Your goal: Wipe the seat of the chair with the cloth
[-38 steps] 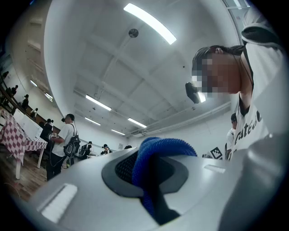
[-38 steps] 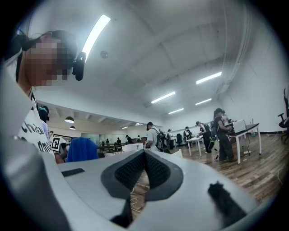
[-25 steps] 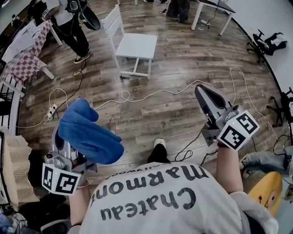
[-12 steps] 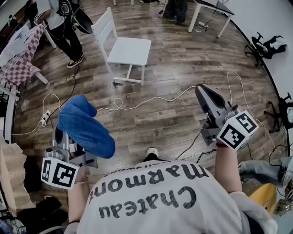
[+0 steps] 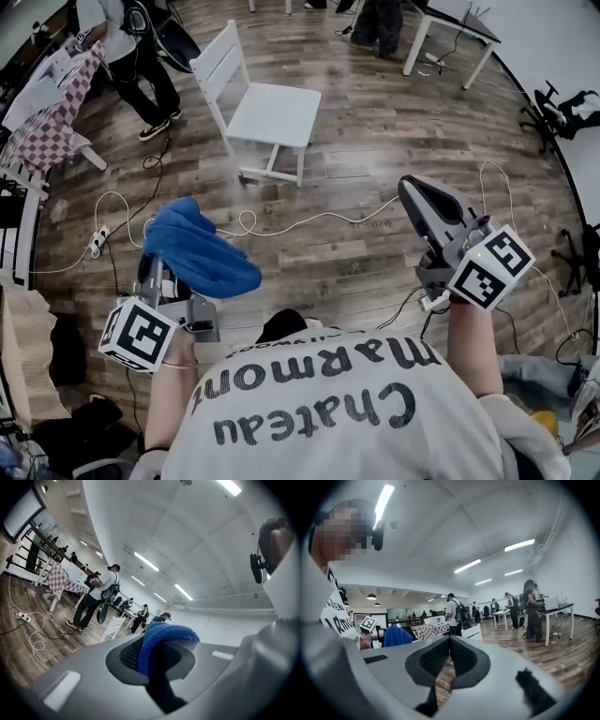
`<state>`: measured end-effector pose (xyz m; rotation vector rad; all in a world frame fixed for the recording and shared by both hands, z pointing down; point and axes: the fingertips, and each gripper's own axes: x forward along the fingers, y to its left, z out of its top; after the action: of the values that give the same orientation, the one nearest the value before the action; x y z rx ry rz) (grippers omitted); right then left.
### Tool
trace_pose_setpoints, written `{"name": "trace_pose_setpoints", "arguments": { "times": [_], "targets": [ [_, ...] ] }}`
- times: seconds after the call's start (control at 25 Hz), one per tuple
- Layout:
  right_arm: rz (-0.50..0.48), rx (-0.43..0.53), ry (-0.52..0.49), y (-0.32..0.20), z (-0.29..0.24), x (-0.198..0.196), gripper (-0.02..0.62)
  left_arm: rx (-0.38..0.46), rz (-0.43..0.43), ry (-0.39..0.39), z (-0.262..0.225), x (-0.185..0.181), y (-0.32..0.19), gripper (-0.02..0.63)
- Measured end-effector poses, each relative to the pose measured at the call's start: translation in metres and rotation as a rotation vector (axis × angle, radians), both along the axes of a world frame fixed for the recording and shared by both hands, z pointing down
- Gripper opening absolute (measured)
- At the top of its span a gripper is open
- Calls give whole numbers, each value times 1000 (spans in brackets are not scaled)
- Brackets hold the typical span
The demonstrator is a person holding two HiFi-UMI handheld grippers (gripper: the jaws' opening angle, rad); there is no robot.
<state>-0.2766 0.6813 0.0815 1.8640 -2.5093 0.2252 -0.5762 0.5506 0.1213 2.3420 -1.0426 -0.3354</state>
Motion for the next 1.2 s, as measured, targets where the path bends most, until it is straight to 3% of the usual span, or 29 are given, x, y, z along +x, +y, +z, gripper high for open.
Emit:
{"name": "trace_pose_setpoints", "arguments": {
  "times": [0.56,0.96,1.2],
  "targets": [
    [-37,-76,-40,-71,33,45,14,-3,33,78,4,78,-76,35],
    [-31,-91,-69,-165,22,96,14,-15,88,83,-12,153,-181,35],
    [-48,-72,-71,-242,10,122,14,4,86,89,-25,179,-258,35]
  ]
}}
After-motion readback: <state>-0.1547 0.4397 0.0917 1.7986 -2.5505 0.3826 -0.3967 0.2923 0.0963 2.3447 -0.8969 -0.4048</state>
